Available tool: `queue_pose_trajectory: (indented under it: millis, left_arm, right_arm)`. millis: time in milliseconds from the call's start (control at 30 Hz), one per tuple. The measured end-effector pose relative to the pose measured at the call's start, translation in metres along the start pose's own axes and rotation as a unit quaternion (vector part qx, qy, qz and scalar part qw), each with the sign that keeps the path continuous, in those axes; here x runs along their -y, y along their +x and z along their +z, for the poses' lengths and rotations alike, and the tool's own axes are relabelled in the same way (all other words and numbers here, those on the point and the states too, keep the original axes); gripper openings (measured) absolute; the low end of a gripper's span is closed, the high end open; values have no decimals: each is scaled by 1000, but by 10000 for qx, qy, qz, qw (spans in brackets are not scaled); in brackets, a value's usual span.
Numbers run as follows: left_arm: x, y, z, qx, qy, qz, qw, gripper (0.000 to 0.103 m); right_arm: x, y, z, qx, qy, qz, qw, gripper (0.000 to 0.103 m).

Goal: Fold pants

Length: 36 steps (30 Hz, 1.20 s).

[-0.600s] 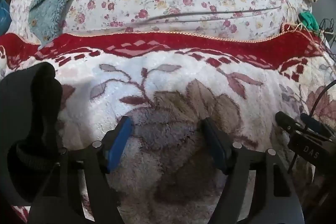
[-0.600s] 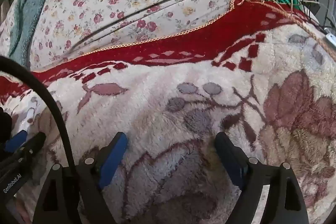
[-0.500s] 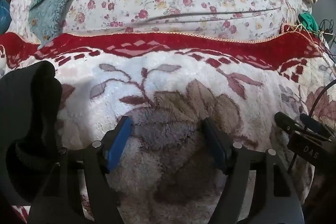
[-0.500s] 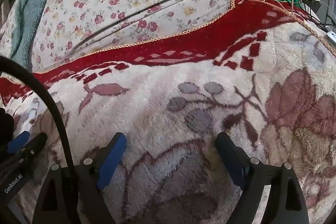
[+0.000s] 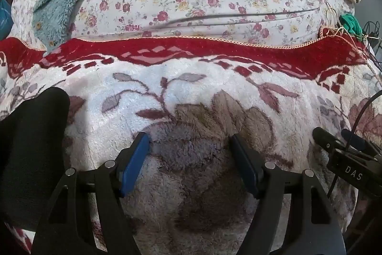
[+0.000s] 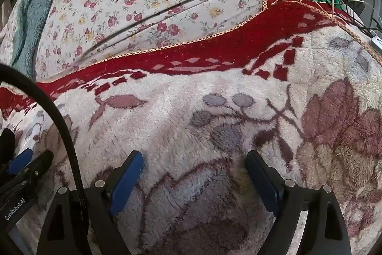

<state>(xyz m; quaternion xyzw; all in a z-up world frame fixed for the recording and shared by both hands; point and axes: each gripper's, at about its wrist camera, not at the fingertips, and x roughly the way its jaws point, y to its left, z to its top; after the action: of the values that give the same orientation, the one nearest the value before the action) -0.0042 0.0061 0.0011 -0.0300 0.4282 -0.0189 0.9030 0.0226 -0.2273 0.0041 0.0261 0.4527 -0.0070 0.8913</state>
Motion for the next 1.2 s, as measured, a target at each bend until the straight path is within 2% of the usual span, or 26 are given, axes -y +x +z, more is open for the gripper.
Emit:
queue_pose_trajectory:
  millis: [1200]
  left_arm:
    - [2, 1, -1, -2, 20, 24, 10000, 72]
  right_arm:
    - [-1, -1, 0, 3, 0, -1, 10000, 87]
